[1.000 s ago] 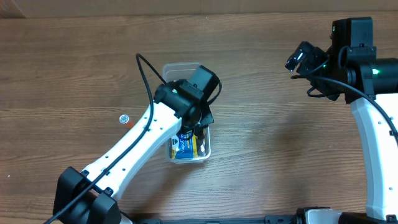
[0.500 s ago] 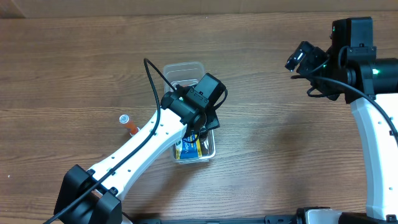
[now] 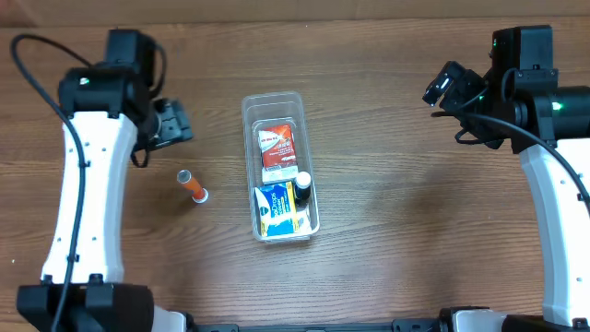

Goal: Pack container
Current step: 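Grasp the orange tube with the left gripper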

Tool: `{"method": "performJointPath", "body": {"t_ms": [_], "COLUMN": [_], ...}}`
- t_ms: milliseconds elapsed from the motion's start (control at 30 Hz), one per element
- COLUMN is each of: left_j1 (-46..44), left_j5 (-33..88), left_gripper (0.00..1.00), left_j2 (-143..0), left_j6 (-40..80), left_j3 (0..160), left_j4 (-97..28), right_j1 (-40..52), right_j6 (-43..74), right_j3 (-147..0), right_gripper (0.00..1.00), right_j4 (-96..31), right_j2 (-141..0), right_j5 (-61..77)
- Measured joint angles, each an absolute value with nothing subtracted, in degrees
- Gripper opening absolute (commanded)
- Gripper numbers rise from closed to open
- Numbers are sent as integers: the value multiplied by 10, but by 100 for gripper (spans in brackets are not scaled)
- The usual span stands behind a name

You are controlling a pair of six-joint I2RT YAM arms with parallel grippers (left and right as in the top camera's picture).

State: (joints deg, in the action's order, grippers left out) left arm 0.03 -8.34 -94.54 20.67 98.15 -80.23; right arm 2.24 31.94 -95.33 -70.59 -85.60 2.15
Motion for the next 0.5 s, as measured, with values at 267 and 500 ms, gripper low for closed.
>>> {"method": "performJointPath", "body": {"t_ms": [267, 500], "left_j1": [7, -4], "left_j5": [-14, -6], "left_gripper": [69, 33], "left_j2": [-952, -952], "left_j6": [114, 85], "left_j3": [772, 740], "left_j4": [-654, -624], "right_j1": [22, 22], "right_j6": [319, 319], "right_j3": [-953, -953], "right_gripper": [100, 100], "right_j4": [-706, -705], "right_j2": [-856, -856], "right_j5": [22, 22]}}
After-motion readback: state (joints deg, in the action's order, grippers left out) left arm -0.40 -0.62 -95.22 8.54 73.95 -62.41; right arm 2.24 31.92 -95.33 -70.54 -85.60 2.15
